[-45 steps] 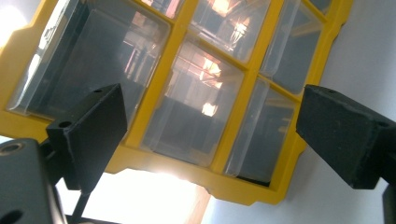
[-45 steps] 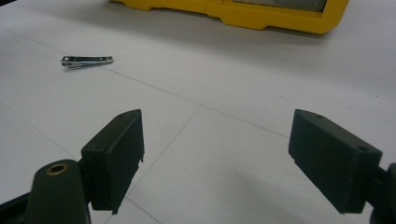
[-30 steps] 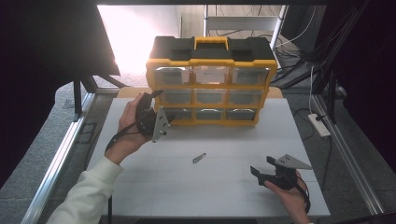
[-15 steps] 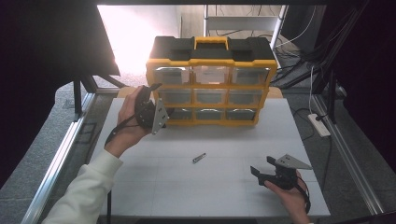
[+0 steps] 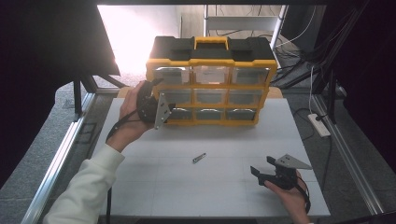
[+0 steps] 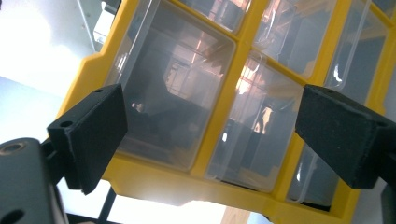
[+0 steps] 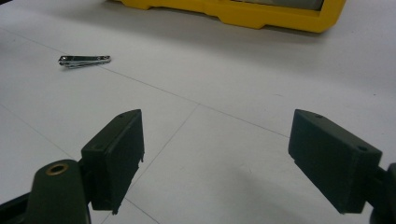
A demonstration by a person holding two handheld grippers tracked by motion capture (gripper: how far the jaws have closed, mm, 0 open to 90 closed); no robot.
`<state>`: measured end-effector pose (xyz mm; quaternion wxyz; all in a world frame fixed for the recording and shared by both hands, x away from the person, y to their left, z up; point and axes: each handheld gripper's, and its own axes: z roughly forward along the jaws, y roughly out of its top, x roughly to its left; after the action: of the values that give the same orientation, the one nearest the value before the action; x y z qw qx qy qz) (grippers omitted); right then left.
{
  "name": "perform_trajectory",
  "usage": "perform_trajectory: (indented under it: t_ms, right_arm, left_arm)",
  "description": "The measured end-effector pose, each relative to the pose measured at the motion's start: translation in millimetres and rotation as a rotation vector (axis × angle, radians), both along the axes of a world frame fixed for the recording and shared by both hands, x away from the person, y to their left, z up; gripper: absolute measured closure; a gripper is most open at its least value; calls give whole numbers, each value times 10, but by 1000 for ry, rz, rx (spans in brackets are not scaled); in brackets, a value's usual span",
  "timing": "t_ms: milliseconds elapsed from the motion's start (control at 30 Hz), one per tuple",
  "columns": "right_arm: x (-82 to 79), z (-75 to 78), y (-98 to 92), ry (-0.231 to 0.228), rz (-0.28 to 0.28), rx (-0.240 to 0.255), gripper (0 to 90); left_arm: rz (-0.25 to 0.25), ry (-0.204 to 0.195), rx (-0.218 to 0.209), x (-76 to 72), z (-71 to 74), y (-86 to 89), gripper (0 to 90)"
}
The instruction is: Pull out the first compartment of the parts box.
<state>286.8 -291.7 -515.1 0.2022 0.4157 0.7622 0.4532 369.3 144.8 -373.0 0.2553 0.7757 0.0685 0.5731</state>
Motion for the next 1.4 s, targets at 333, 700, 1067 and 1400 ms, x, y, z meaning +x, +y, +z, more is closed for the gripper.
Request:
perform_trajectory:
  t_ms: [333,700,1067,1400]
  right_arm:
    - [-1,2,-3,-1,-1,0,185]
    - [1,0,-2,-1,1,1,186]
    - [3,-1,-3,-1,1,0,186]
    - [3,-3,-1,1,2,1,186]
  left_arm:
    - [17,-25,14,93,90,-15,106]
    - [22,-29,12,161,114,-36,109]
    - [38,-31,12,225,104,-1,121]
    - [33,-50,21,253,138,-41,134]
